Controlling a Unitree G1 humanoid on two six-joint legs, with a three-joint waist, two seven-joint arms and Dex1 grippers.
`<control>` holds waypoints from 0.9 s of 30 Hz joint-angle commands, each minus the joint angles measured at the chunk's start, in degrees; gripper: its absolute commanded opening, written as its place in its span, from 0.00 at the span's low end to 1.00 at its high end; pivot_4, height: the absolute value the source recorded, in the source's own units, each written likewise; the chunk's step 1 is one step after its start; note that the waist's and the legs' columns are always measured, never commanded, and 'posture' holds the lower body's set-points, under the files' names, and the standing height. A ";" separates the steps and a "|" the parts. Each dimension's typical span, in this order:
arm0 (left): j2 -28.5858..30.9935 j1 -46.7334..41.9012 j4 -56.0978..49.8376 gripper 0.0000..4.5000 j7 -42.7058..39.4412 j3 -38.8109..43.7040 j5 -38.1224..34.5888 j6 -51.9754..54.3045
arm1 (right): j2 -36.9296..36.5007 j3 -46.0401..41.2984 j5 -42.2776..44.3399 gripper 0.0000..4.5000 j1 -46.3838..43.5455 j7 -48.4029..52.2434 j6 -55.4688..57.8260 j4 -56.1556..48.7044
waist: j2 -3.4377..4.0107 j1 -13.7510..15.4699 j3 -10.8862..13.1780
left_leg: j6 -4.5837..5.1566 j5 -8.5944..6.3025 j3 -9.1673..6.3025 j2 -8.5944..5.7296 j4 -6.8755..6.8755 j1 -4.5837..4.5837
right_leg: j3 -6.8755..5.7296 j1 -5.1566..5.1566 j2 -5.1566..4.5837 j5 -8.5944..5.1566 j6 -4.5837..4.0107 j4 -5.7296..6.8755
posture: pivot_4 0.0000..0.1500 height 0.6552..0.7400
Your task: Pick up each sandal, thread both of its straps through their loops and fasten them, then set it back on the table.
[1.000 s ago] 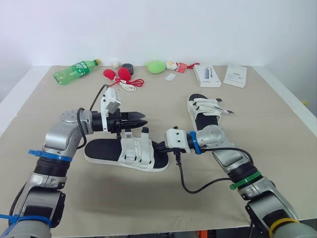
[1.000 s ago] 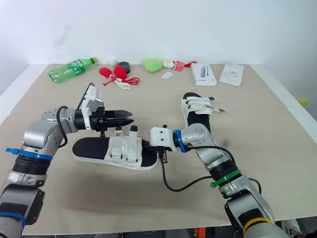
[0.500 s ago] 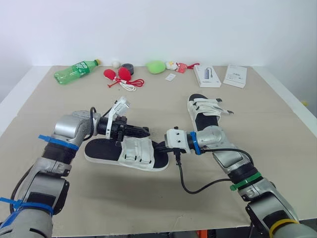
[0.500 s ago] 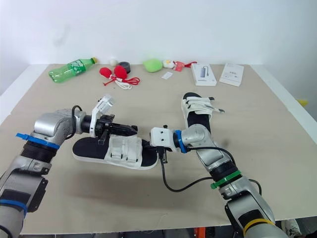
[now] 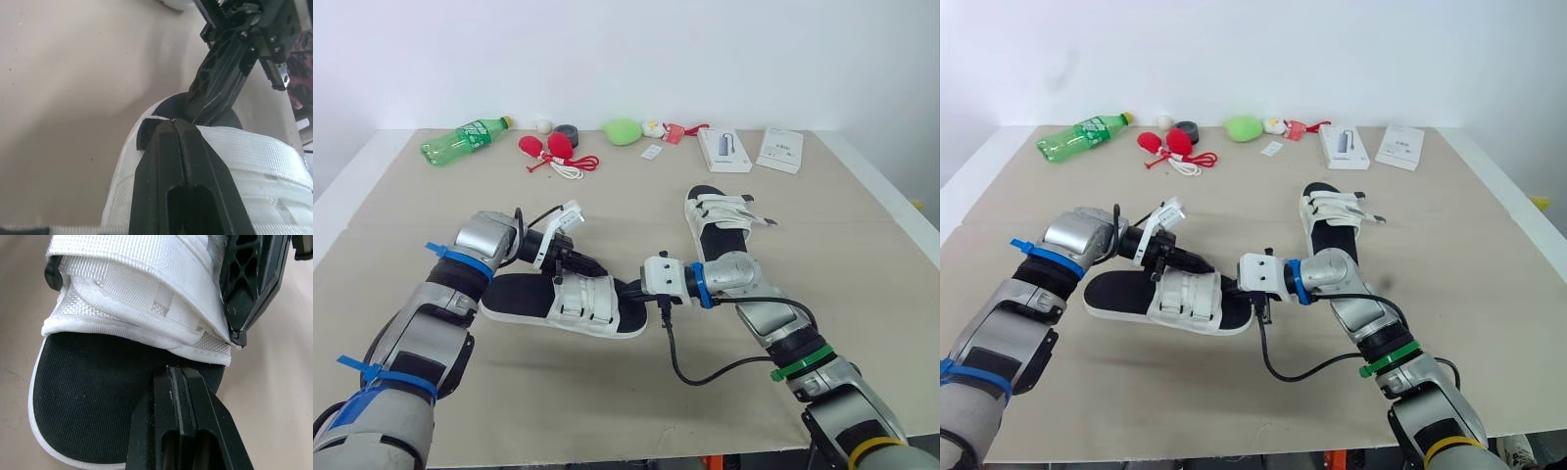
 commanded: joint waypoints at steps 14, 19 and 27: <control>2.90 -2.16 3.75 0.01 28.51 16.42 7.58 -43.29 | -2.32 0.97 -4.28 0.00 0.93 -1.33 2.68 6.80 | -0.02 0.14 0.05 | -0.28 0.25 -0.40 0.01 -0.01 -0.40 | -0.02 -0.13 0.25 0.23 -0.02 0.07 | 1.00 1.00; 6.40 10.82 -14.19 0.01 24.38 18.86 5.31 -48.79 | -1.39 -2.47 0.36 0.00 0.38 -0.50 2.19 6.82 | 0.33 0.22 -0.08 | -0.32 0.30 -0.25 0.00 -0.08 -0.24 | 0.10 -0.05 0.22 0.27 0.00 0.10 | 1.00 1.00; 15.10 33.40 -34.72 0.56 14.07 20.50 -0.24 -46.86 | -3.04 -18.87 26.42 0.44 0.32 12.18 16.35 -0.22 | 0.25 0.47 0.39 | -0.29 0.53 -0.16 0.06 -0.16 -0.69 | 0.17 -0.45 0.23 0.30 -0.08 0.22 | 1.00 1.00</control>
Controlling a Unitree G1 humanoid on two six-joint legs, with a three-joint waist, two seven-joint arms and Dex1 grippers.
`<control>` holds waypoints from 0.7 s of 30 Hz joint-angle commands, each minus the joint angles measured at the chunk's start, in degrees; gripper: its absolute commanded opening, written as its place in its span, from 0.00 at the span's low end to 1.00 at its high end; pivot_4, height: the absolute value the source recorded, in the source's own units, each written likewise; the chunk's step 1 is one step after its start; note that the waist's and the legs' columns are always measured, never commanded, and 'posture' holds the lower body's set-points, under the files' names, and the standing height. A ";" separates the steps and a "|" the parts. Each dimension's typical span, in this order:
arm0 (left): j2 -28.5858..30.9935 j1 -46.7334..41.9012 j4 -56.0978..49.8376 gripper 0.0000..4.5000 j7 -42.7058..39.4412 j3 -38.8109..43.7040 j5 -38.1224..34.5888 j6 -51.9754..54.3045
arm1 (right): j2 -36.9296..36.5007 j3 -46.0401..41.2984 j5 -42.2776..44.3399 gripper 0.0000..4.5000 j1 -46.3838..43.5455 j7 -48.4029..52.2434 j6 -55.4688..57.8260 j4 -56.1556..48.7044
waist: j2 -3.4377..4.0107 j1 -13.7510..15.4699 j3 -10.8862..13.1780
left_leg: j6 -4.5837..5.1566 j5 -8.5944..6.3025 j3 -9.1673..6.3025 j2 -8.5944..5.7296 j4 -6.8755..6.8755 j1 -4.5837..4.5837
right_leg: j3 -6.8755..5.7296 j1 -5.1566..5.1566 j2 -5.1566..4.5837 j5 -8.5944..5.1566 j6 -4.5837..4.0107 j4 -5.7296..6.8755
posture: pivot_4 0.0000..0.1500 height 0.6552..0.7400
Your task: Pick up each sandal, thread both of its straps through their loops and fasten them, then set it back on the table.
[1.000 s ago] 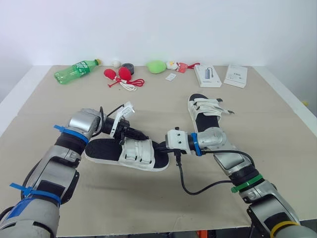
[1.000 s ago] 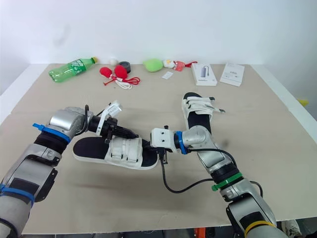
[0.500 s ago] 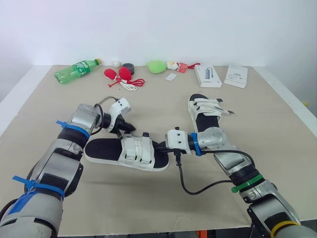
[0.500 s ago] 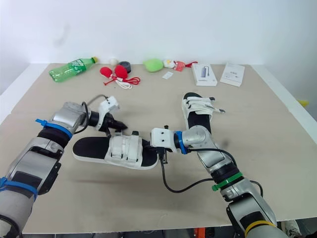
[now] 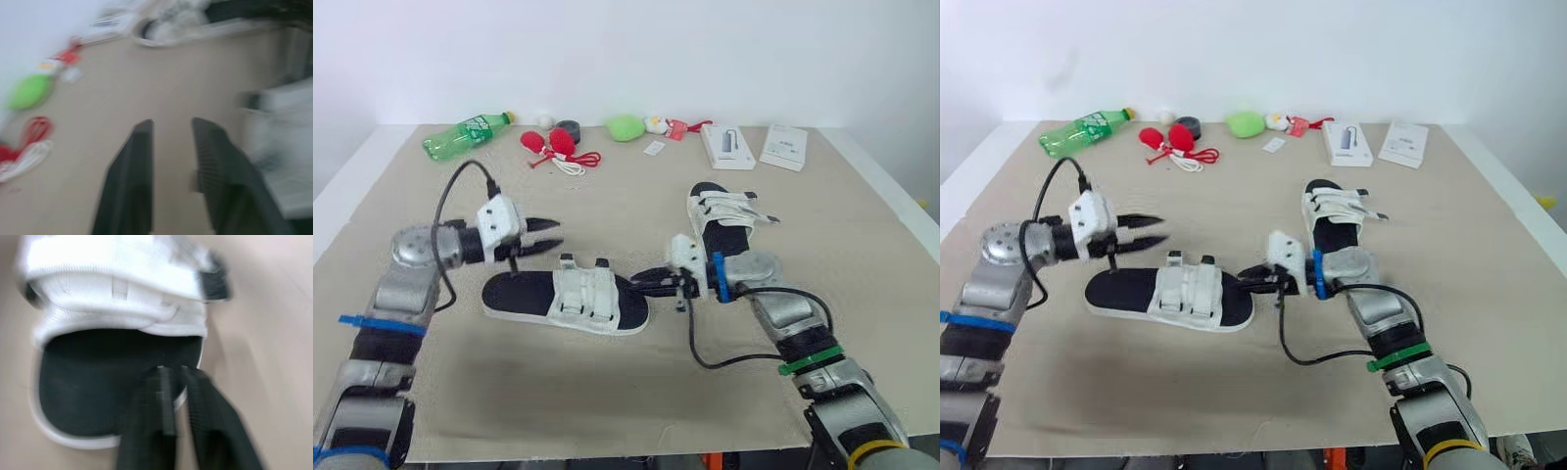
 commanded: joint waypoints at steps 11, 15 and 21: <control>6.13 5.84 -4.60 1.00 -7.36 1.32 -2.18 0.37 | -10.57 -12.74 13.50 0.98 1.94 13.78 6.86 -2.64 | 0.25 0.00 0.49 | 0.18 -0.19 -0.11 0.01 -0.19 -0.01 | -0.10 -0.06 0.09 -0.38 -0.04 0.01 | 1.00 1.00; 5.43 4.04 -2.36 1.00 -7.59 0.71 -1.36 -0.79 | -11.23 -12.90 12.79 0.98 3.86 14.63 4.72 -2.69 | 0.29 -0.04 0.70 | 0.19 -0.20 -0.12 0.01 -0.18 -0.01 | -0.10 -0.06 0.10 -0.37 0.00 0.03 | 1.00 1.00; 0.30 1.42 -1.51 1.00 -7.19 -3.64 -0.30 -0.63 | -10.88 -12.81 12.07 0.98 3.51 15.28 2.46 -0.53 | 0.30 -0.03 0.71 | 0.19 -0.19 -0.12 0.00 -0.17 0.00 | -0.09 -0.04 0.10 -0.31 0.11 0.04 | 1.00 1.00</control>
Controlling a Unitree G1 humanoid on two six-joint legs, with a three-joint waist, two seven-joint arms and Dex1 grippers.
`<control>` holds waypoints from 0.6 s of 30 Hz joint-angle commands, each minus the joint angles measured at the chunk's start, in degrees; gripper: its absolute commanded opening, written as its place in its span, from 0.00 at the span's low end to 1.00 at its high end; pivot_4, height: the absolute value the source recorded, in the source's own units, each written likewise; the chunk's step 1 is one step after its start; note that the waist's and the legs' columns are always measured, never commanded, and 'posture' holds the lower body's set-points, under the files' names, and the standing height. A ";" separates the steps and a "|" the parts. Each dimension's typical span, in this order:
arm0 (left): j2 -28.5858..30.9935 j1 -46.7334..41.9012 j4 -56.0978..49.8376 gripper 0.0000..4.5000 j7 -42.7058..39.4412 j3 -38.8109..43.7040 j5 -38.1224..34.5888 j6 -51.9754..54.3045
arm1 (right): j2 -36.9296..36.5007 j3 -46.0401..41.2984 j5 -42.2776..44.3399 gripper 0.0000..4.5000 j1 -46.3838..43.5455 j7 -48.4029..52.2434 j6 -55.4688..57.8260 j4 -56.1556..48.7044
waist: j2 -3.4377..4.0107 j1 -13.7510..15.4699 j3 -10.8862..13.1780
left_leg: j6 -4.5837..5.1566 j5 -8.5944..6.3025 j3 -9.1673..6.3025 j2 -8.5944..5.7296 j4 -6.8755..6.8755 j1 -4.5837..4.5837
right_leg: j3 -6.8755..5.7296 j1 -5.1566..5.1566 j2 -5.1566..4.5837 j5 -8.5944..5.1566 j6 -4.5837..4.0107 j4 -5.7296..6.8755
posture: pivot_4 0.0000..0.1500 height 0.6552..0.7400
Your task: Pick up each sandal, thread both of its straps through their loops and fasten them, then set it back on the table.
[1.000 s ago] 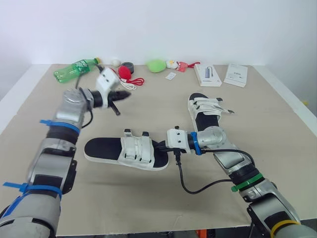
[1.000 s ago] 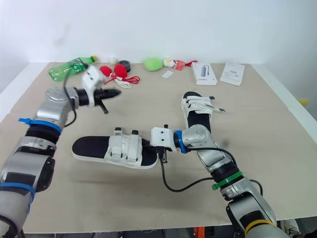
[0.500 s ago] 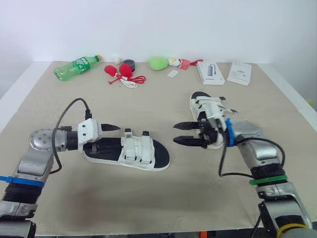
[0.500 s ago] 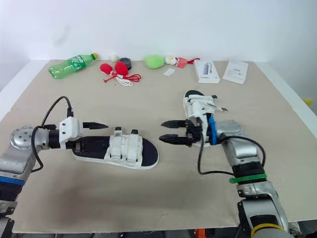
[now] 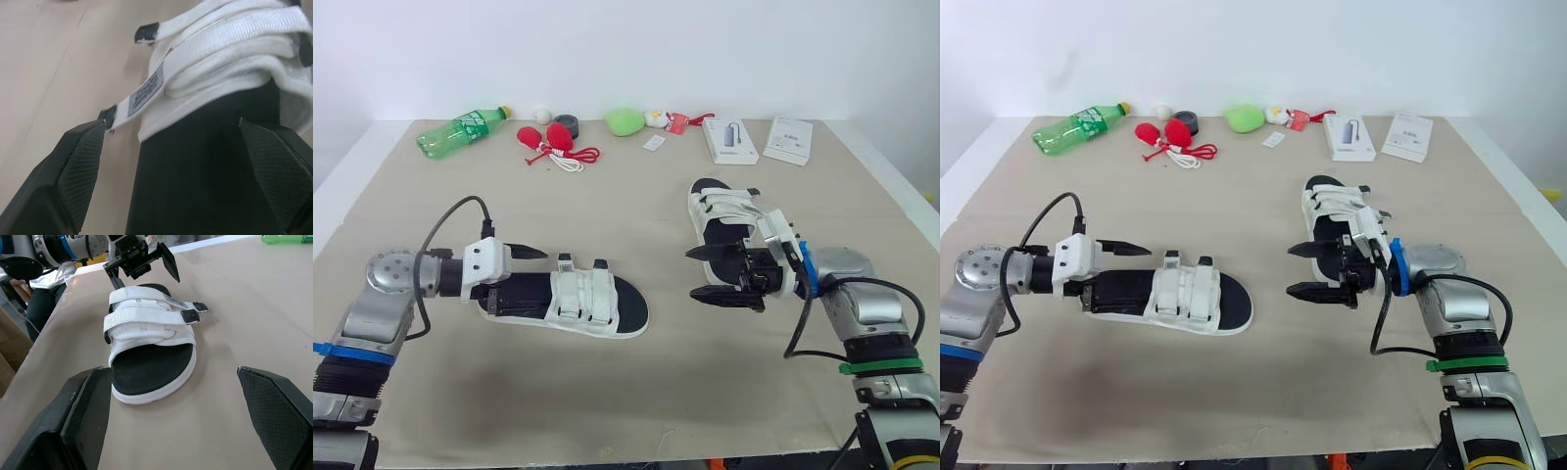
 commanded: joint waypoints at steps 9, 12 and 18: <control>-10.08 -8.58 7.48 0.88 -0.36 -6.09 1.87 -1.15 | -0.58 -2.07 0.63 1.00 -0.55 2.01 -3.51 0.28 | -0.01 -0.04 0.02 | 0.00 0.00 -0.06 0.00 0.15 -0.01 | -0.01 0.05 0.06 0.14 0.20 0.07 | 1.00 1.00; -11.07 -9.91 9.90 0.70 -0.72 -6.42 2.41 -2.25 | -0.62 -2.33 0.96 1.00 0.09 1.65 -3.23 -0.53 | 0.00 -0.08 0.02 | 0.00 0.00 -0.09 0.00 0.16 -0.01 | -0.01 0.05 0.08 0.14 0.21 0.09 | 1.00 1.00; -12.40 -11.52 11.29 0.21 -0.11 -5.73 2.62 -2.50 | -0.24 -3.02 1.81 1.00 1.47 0.43 -1.99 -2.22 | -0.01 -0.04 0.02 | 0.00 0.00 -0.11 0.00 0.19 -0.01 | -0.01 0.08 0.08 0.14 0.22 0.12 | 1.00 1.00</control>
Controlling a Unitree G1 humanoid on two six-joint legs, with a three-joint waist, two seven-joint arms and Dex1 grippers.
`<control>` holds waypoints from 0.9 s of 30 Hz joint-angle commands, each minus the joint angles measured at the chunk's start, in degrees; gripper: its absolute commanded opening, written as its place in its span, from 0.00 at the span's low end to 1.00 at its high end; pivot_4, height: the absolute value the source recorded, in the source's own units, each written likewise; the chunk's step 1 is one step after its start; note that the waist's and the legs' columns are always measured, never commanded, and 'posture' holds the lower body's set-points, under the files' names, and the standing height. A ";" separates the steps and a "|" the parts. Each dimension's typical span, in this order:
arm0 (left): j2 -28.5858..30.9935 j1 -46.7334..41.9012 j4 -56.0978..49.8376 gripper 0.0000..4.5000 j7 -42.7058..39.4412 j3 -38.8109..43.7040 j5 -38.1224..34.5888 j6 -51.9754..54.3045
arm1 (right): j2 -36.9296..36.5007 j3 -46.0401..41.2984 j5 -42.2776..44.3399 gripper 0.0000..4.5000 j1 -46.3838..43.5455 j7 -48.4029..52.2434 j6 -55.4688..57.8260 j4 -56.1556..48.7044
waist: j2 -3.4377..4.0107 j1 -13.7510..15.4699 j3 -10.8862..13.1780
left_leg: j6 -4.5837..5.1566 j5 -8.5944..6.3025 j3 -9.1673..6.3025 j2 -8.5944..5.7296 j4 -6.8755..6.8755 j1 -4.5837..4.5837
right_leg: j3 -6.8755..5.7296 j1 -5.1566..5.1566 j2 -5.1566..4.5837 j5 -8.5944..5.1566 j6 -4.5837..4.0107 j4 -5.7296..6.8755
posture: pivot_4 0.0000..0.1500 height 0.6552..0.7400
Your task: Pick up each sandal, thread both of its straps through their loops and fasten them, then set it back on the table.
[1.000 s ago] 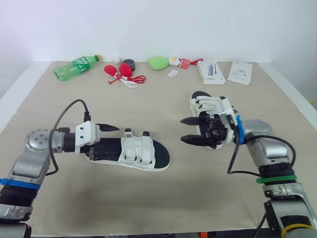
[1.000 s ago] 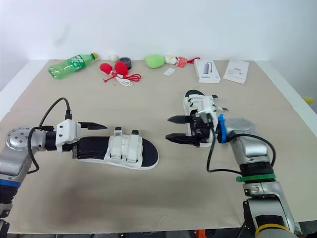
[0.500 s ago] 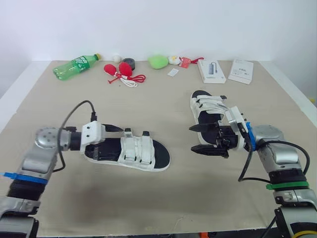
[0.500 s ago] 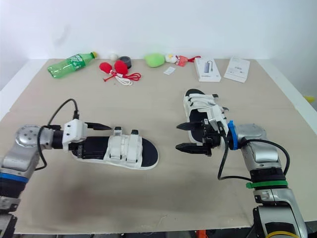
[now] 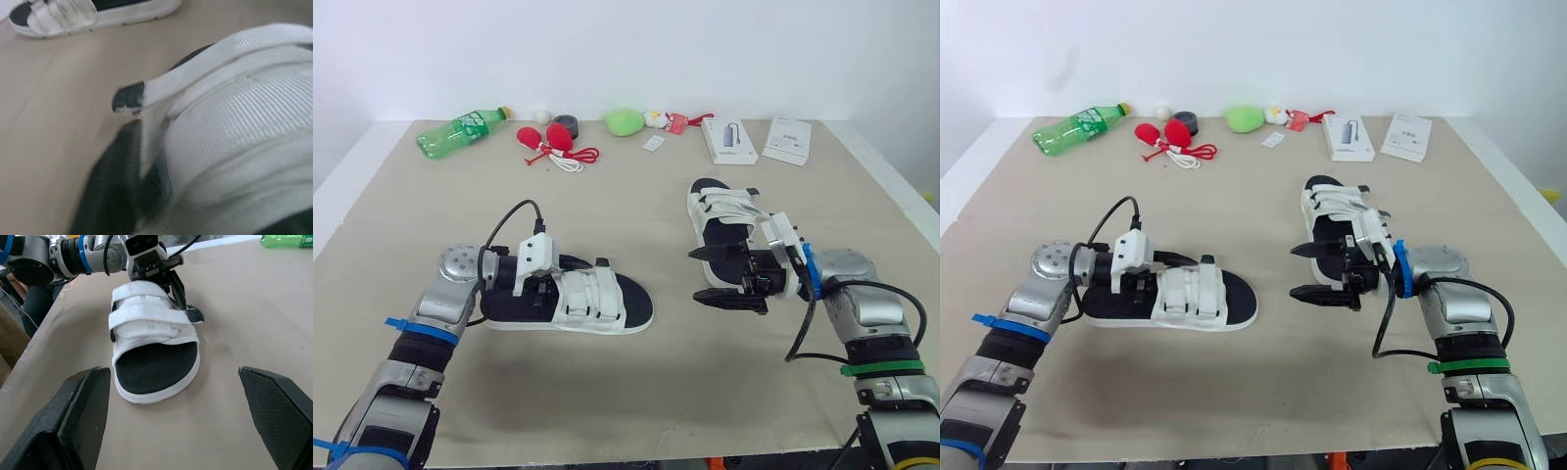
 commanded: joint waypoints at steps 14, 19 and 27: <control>-0.36 -0.16 -11.75 0.01 27.59 8.76 4.83 23.09 | 4.59 -2.04 -1.89 1.00 -0.04 -9.12 -3.46 -2.74 | 0.00 -0.28 0.01 | -0.02 0.02 -0.07 0.00 0.11 0.00 | -0.01 0.01 0.04 0.05 0.03 0.12 | 1.00 1.00; -5.59 -1.02 -15.91 0.01 50.29 16.55 9.46 35.70 | 7.85 -1.16 -1.43 1.00 0.12 -12.60 -2.77 -4.54 | -0.01 -0.47 0.01 | -0.03 0.03 -0.12 0.00 0.11 0.01 | -0.02 0.01 0.06 0.04 0.05 0.18 | 1.00 1.00; -11.35 -4.69 -10.76 0.01 70.36 19.35 15.50 43.74 | 10.07 1.03 -3.07 1.00 -1.90 -14.55 -2.13 -4.86 | -0.07 -0.46 0.05 | -0.07 0.05 -0.21 0.00 0.12 0.00 | -0.11 0.04 0.08 0.06 0.06 0.19 | 1.00 1.00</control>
